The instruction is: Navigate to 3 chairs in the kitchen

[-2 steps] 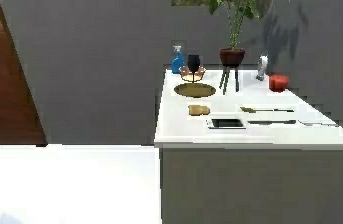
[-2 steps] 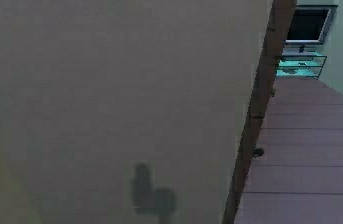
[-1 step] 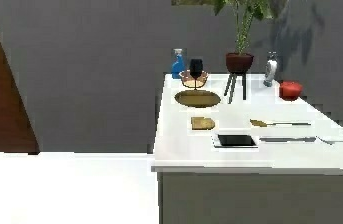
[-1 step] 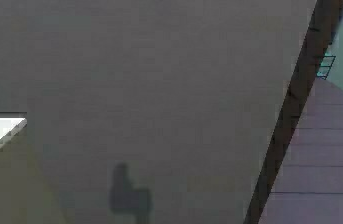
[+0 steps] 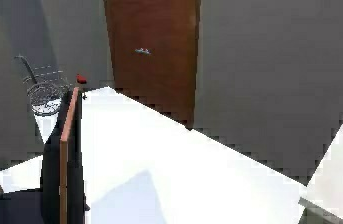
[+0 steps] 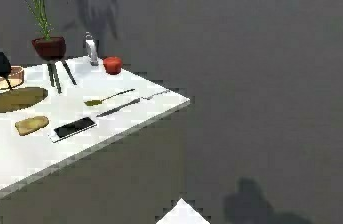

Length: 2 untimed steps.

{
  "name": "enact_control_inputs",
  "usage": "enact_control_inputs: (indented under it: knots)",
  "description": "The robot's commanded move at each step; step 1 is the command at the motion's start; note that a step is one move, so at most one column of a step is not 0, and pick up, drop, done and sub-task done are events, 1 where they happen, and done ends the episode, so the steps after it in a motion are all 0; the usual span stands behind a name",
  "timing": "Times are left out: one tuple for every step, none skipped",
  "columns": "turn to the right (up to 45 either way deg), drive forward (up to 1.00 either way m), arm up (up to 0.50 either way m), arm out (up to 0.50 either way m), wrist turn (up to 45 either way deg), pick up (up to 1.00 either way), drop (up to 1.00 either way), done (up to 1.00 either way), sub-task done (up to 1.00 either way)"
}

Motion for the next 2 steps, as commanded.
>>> enact_control_inputs:
  knots:
    - [-45.0, 0.00, 0.00, 0.00, 0.0, 0.00, 0.00, 0.00, 0.00]
    - [0.0, 0.00, 0.00, 0.00, 0.0, 0.00, 0.00, 1.00, 0.00]
